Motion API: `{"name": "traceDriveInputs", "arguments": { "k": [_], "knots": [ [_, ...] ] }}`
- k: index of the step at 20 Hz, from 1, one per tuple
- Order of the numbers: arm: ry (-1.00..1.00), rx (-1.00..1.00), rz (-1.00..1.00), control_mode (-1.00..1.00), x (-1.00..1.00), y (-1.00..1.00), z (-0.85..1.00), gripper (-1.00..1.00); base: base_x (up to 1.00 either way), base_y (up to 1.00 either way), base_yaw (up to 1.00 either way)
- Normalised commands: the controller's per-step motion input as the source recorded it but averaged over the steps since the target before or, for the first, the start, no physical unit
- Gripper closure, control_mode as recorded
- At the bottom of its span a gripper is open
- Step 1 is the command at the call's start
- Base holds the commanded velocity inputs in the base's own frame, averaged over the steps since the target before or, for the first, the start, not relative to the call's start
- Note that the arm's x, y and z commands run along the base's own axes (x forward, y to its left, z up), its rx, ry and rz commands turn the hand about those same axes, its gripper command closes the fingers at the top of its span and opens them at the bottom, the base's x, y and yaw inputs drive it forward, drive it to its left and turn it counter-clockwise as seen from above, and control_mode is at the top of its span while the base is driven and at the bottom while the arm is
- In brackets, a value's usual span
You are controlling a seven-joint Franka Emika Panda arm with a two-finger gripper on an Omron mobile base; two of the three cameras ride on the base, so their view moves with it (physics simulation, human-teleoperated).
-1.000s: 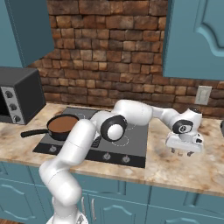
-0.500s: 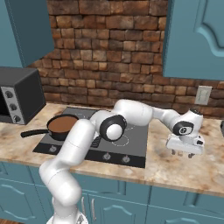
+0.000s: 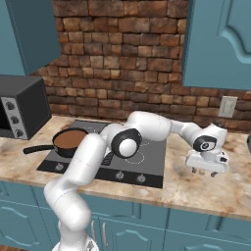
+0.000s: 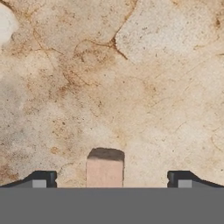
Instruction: Pick up the sugar cube(s) and place them in the saucepan with hot chocolate.
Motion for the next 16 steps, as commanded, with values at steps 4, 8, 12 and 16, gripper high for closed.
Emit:
{"name": "traceDriveInputs", "arguments": {
  "k": [4,8,12,16],
  "knots": [
    [0.00,0.03,0.02,-1.00,0.11,0.10,-0.16,1.00,0.00,0.00,0.00],
    [0.00,0.02,0.01,-1.00,0.05,0.01,-0.09,1.00,0.00,0.00,0.00],
    [0.00,0.01,0.02,-1.00,0.00,0.01,-0.04,1.00,0.00,0.00,0.00],
    [0.00,0.00,0.01,-1.00,0.00,0.16,0.00,1.00,0.00,0.00,0.00]
  ]
}}
